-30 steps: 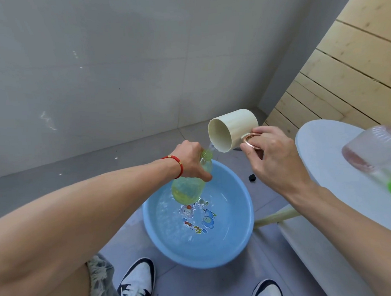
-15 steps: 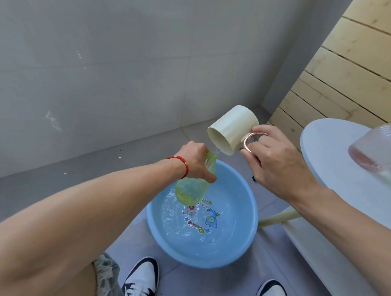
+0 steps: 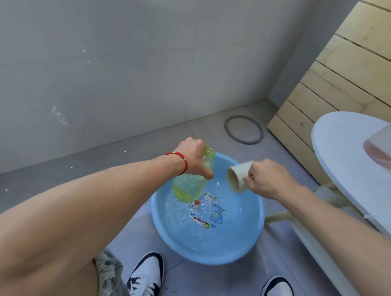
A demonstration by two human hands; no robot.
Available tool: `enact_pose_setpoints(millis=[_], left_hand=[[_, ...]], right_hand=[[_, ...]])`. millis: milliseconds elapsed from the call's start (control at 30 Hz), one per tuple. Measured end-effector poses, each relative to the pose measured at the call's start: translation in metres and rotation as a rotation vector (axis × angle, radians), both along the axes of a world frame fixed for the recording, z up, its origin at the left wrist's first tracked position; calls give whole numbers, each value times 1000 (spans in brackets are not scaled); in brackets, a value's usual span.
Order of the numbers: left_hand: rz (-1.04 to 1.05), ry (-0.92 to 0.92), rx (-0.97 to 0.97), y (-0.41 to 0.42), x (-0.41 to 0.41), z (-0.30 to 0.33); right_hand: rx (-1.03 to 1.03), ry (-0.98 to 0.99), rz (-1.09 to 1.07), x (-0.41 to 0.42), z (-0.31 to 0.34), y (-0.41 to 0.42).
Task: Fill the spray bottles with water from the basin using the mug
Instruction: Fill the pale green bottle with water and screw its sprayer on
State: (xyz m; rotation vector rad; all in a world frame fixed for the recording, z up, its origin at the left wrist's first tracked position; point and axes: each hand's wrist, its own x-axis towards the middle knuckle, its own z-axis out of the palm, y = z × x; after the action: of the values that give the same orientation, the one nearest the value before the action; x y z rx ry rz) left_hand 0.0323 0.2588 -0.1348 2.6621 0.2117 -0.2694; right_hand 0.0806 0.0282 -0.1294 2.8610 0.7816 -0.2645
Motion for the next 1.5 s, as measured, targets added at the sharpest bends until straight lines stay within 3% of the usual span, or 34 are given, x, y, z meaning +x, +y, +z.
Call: enact_pose_setpoints(millis=[67,167,333,500,600,767,933,1033,1233,1500], left_hand=[[0,14,1,2,0,-5],[10,31,-4,6,1,-11],[12,39,-12,9,5,-18],[12,25,-8,8,6,-20],[2,26,-9,8,5,-22],[4,31,-18,9,5,-20],[-7,9,-2,7,2,-10],[-26,-9,-8,3,-2,-5],[-43,-39,-8,-4,-7,1],[-79,-124,-17,-14,-7,3]], right_hand=[[-114,174,-23,-4,-27,-2],[-128,326,-136,-12,-73,-5],[-107,241,-206,-42,-131,4],[-137,159,-119,-72,-177,13],[-22,259,-142,-81,-185,24],[464,416,-462,-75,-189,41],[911,591,-766,-59,-157,26],[1087,634,-789,-52,-130,14],[1076,474,-663,-11,-48,-11],[957,161,-337,-6,79,-26]])
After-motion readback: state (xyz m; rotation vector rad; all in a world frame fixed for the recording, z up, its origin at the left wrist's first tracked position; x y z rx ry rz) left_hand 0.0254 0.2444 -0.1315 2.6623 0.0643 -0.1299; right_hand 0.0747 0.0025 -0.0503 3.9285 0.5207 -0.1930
